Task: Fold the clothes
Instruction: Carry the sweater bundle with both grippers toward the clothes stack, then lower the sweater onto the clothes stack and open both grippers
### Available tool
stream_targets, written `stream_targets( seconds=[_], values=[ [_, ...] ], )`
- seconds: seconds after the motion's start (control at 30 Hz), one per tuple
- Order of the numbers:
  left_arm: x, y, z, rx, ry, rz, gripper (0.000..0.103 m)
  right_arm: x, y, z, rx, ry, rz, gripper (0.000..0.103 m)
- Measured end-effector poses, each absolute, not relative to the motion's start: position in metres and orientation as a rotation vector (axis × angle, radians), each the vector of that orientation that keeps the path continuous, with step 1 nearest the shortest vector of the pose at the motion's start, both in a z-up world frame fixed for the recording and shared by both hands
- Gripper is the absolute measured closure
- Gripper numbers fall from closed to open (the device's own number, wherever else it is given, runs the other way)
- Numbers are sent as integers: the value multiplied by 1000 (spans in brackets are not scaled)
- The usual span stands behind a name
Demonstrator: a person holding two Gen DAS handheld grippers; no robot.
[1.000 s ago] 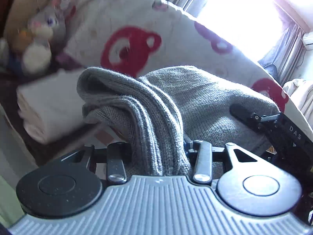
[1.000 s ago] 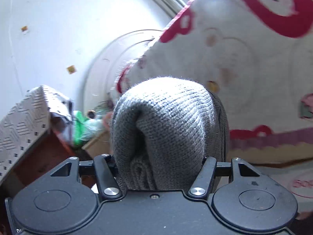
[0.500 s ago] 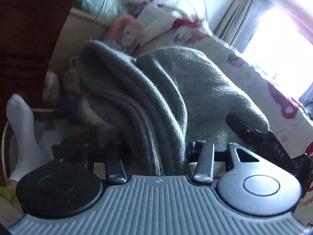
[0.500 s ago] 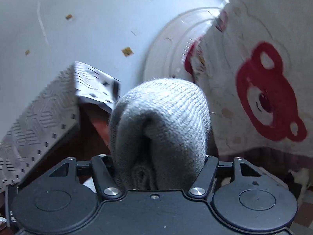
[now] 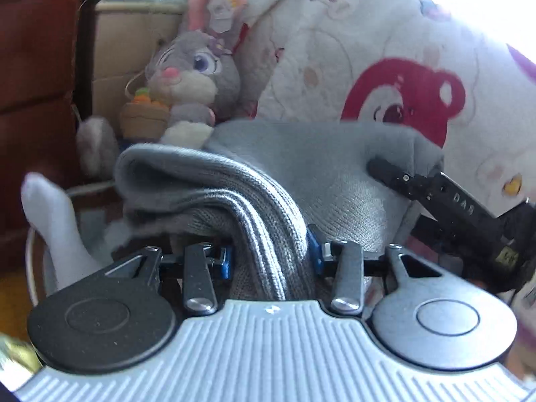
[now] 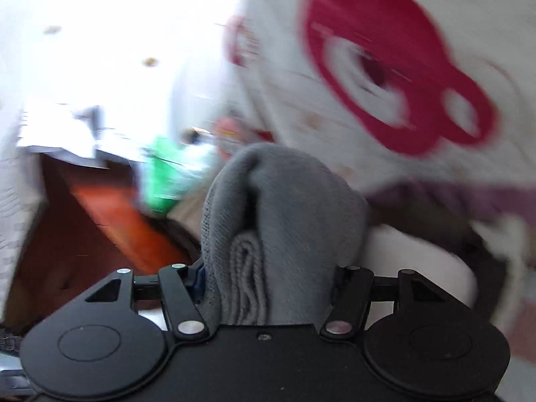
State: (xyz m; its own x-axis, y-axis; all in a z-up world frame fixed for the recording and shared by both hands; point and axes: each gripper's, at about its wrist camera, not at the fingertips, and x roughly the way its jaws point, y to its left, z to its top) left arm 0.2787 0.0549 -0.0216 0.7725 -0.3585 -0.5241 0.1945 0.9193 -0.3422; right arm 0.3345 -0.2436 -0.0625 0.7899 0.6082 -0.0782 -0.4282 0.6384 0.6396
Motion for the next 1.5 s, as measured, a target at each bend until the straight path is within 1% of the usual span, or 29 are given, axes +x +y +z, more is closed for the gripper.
stream_targets(
  seconds=[0.03,0.07,0.1,0.17,0.2,0.3,0.4,0.47,0.53,0.57,0.6,0.63,0.67,0.7,0.73,0.8,0.9,0.97,1.0,1.03,1.17,1.23,1.3,1.5],
  values=[
    [280,55,-30,-312,642,-313,63,335,-244,-61,602,293,607,32],
    [283,53,-40,-344,674,-322,63,339,-246,-65,571,324,571,28],
    [286,51,-50,-361,702,-325,62,343,-249,-72,554,373,522,22],
    [289,46,-64,-355,703,-309,61,345,-260,-90,590,504,420,22],
    [290,45,-66,-348,697,-308,61,342,-266,-96,618,538,393,22],
    [290,41,-62,-314,684,-305,61,314,-280,-91,694,527,386,22],
    [289,40,-62,-294,676,-304,60,296,-286,-79,721,565,321,21],
    [288,42,-59,-303,695,-289,59,283,-288,-70,726,562,307,22],
    [277,46,-46,-287,702,-262,59,280,-284,-58,670,535,286,23],
    [271,48,-37,-269,695,-251,59,280,-281,-52,629,516,275,26],
    [265,51,-28,-249,677,-242,59,280,-278,-46,583,493,263,35],
    [257,53,-19,-217,636,-235,61,281,-276,-41,528,464,251,49],
    [249,55,-9,-170,583,-224,61,284,-273,-35,477,435,246,55],
    [244,57,-1,-133,541,-220,61,288,-267,-29,432,408,255,68],
    [241,58,7,-109,512,-224,61,289,-262,-23,379,390,267,73],
    [245,57,15,-102,498,-290,62,288,-248,-11,247,372,276,73],
    [269,43,6,-122,572,-432,62,298,-228,-1,100,368,279,71],
    [284,29,-10,-76,641,-469,63,312,-220,0,47,379,275,63],
    [290,21,-20,-44,683,-468,64,322,-217,-1,29,396,267,55],
    [294,17,-30,-23,721,-454,64,331,-215,-3,12,414,259,48],
    [294,22,-51,-45,748,-452,62,355,-210,-33,-48,532,256,46],
    [292,20,-51,-36,745,-447,62,350,-208,-44,-86,517,247,46],
    [290,16,-51,-25,741,-444,62,345,-212,-48,-48,504,241,46],
    [282,14,-54,-29,740,-435,61,324,-203,-44,-4,491,245,46]
  ],
)
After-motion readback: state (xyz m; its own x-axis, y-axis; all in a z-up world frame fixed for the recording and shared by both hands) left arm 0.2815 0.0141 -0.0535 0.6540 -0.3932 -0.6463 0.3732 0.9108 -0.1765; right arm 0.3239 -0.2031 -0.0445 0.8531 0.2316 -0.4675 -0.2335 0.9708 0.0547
